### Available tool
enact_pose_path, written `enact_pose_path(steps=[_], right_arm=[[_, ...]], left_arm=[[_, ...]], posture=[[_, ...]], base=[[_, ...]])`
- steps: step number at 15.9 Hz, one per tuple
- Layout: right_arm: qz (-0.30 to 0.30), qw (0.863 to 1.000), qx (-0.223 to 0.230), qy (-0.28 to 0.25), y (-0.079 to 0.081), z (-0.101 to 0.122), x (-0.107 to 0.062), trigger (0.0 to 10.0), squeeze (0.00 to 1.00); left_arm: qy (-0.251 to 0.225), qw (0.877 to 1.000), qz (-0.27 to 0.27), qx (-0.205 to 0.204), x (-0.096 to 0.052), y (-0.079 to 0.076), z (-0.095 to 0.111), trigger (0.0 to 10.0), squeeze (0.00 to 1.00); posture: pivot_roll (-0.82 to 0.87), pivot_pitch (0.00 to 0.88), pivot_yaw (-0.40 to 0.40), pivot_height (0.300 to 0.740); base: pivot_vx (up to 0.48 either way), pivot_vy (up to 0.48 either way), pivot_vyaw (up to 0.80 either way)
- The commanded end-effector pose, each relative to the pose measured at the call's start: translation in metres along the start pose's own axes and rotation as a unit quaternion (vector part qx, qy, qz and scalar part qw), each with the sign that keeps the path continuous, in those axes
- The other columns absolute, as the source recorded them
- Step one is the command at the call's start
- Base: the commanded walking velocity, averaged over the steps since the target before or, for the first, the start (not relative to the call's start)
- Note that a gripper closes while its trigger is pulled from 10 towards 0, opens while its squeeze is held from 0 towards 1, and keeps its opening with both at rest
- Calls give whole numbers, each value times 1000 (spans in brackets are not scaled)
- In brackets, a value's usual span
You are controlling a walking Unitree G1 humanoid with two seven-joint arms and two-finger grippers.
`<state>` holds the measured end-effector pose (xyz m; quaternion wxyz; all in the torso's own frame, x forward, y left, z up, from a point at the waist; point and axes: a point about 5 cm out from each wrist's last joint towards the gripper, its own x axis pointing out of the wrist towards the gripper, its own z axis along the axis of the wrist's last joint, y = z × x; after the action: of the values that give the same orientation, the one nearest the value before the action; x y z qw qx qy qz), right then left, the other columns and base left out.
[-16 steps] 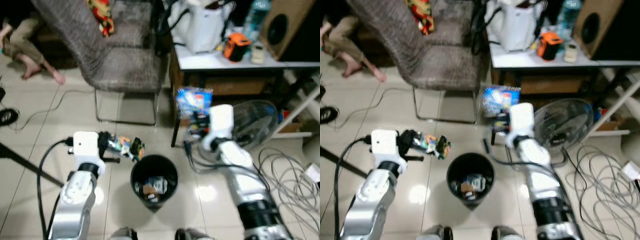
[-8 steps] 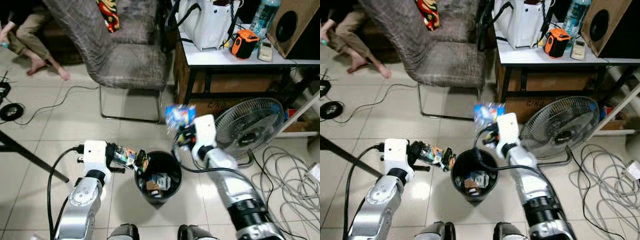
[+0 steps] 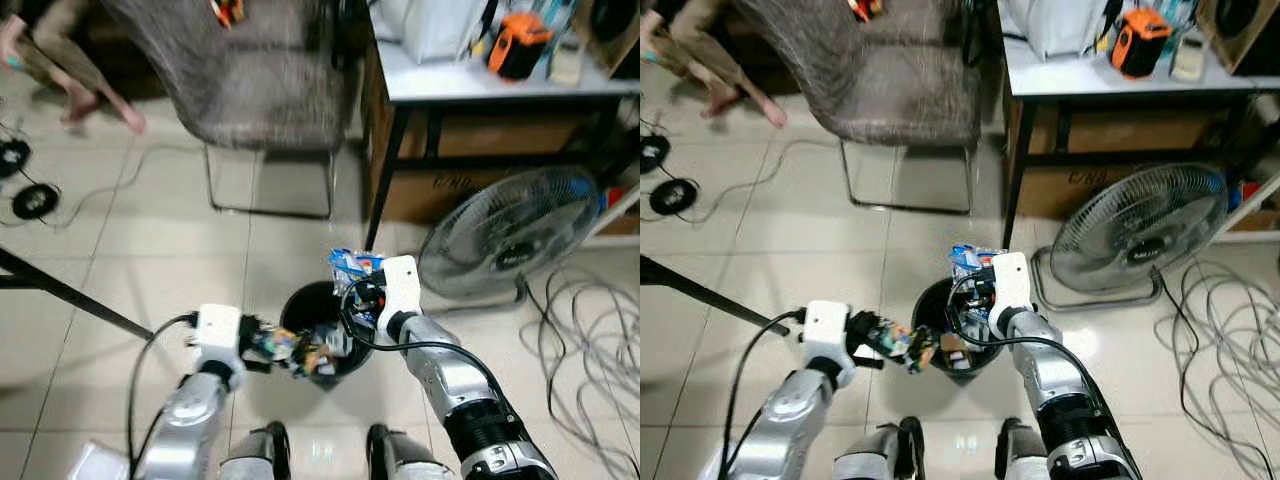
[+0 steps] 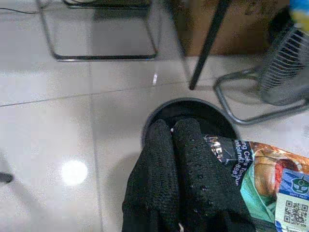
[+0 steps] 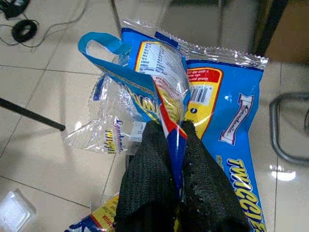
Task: Picking trash to rubbish bin
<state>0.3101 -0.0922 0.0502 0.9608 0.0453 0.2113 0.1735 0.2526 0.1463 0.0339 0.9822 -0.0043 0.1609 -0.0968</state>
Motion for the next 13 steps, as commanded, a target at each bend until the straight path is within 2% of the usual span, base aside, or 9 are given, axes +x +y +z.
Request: enact_pose_path(steps=[1,3,5,8,13], right_arm=[[-4,1000,14,12,2,-9,-2,10000,0],[-3,999,19,29,13,-19,-1,10000,0],[-1,999,24,32,20,-21,-1,10000,0],[-3,999,20,33,18,-20,0,10000,0],[-3,999,14,45,18,-23,-1,10000,0]], left_arm=[[2,1000,-11,-7,-3,-4,-4,10000,0],[14,999,-32,-10,-4,-14,-13,10000,0],[16,999,-40,-11,-4,-19,-13,10000,0],[19,999,-35,-11,-4,-15,-13,10000,0],[27,999,-42,-9,-5,-19,-18,10000,0]], posture=[[-37,352,47,740],[-22,376,63,740],[-21,380,67,740],[-26,385,57,740],[-34,387,57,740]], base=[[0,0,0],[0,0,0],[0,0,0],[304,0,0],[288,0,0]])
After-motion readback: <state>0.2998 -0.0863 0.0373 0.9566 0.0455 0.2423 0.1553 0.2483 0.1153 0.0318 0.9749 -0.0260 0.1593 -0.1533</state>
